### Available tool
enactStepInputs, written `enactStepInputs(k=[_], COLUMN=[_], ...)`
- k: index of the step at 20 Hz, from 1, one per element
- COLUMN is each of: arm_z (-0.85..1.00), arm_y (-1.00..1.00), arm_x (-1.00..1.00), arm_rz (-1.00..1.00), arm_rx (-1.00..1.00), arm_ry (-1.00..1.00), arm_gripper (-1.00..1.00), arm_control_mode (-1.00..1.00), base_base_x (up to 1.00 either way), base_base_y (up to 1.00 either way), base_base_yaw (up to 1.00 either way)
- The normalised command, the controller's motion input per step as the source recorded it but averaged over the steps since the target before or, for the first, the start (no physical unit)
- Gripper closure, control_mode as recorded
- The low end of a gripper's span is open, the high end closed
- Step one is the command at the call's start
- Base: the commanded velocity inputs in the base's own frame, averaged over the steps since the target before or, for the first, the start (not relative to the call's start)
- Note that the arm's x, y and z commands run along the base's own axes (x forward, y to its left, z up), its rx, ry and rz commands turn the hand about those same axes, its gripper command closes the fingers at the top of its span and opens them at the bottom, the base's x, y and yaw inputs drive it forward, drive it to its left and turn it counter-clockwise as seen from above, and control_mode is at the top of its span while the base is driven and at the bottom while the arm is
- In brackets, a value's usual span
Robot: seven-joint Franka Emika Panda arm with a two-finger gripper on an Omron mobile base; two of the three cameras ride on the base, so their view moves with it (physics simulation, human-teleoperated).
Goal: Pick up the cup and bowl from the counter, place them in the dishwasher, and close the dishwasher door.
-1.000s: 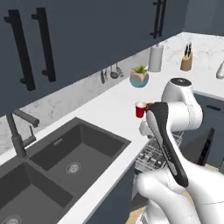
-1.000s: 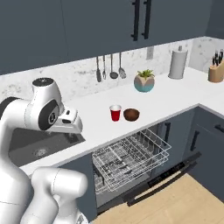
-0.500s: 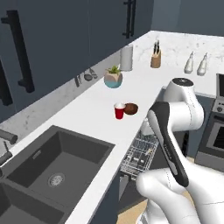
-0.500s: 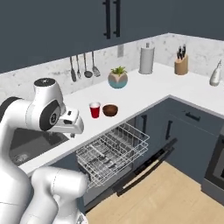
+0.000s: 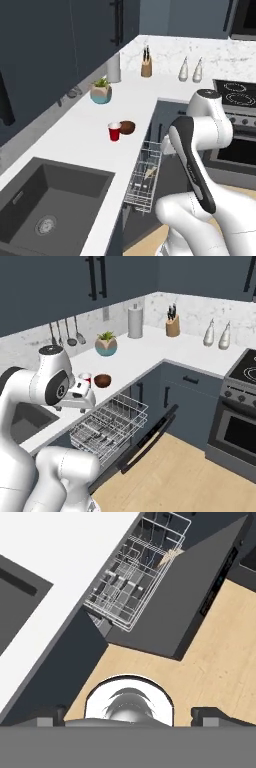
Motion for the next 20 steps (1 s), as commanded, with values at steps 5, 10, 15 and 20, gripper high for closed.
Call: enactStepInputs(k=[5, 10, 15, 20], arm_z=[0.00, 0.00, 0.00, 0.00], arm_y=[0.00, 0.00, 0.00, 0.00], arm_x=[0.00, 0.00, 0.00, 0.00], arm_rz=[0.00, 0.00, 0.00, 0.00], arm_rx=[0.00, 0.00, 0.00, 0.00], arm_ry=[0.00, 0.00, 0.00, 0.00], arm_gripper=[-1.00, -1.00, -1.00, -1.00], arm_control_mode=[1.00, 1.00, 1.00, 1.00], base_base_x=[0.52, 0.67, 0.28, 0.00], base_base_y=[0.20, 0.22, 0.07, 0.56], base_base_yaw=[-0.28, -0.09, -0.02, 0.05])
